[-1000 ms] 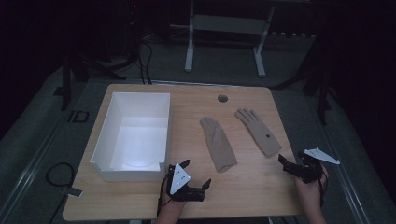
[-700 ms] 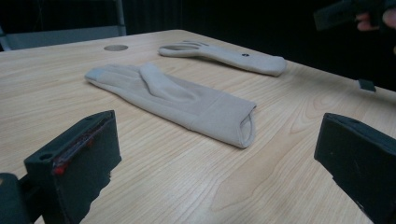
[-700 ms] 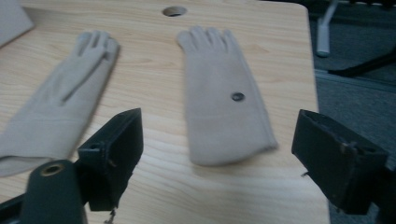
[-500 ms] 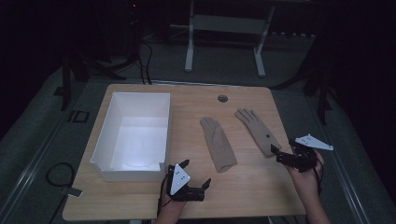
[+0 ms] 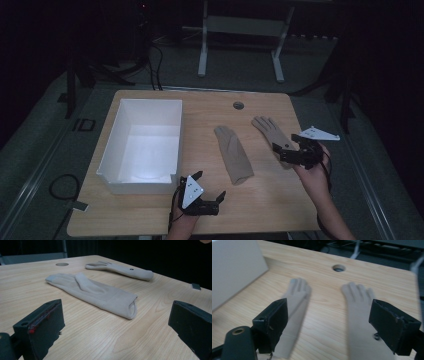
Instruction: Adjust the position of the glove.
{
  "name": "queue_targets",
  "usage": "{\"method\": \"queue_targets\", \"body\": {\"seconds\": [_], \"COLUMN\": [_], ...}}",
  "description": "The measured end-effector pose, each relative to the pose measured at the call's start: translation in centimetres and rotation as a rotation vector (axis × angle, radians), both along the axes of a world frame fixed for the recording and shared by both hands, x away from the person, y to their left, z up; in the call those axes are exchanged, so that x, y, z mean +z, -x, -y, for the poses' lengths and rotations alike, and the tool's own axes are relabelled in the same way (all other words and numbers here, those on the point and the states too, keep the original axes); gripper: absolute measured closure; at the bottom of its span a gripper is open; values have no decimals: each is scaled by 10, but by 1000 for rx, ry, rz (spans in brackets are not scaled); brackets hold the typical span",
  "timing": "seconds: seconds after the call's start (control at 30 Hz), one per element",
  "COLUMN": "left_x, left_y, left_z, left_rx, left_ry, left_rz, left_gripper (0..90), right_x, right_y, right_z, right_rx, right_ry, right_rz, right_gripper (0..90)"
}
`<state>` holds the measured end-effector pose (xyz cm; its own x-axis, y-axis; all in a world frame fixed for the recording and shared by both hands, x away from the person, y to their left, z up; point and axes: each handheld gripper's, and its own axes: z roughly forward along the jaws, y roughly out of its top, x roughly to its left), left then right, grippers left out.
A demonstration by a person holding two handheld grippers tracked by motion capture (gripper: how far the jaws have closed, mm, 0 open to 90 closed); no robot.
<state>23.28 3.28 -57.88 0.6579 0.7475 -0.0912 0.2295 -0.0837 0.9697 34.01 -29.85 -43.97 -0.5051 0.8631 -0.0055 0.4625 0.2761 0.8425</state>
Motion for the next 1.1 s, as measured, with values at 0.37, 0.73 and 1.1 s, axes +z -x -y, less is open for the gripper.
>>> {"method": "queue_targets", "body": {"seconds": [0.37,0.73,1.1], "left_x": [0,0,0], "left_y": [0,0,0], "left_z": [-1,0,0], "left_rx": [2,-7,-9], "left_ry": [12,5,9], "left_rz": [-3,-1,0], "left_gripper": [5,6,6], "right_x": [3,-9,-40], "right_y": [-17,-30,-41], "right_z": [-35,-68,-91], "right_rx": [45,106,134], "right_ry": [6,48,41], "right_rz": [-10,-52,-123], "right_gripper": [163,164,164]}}
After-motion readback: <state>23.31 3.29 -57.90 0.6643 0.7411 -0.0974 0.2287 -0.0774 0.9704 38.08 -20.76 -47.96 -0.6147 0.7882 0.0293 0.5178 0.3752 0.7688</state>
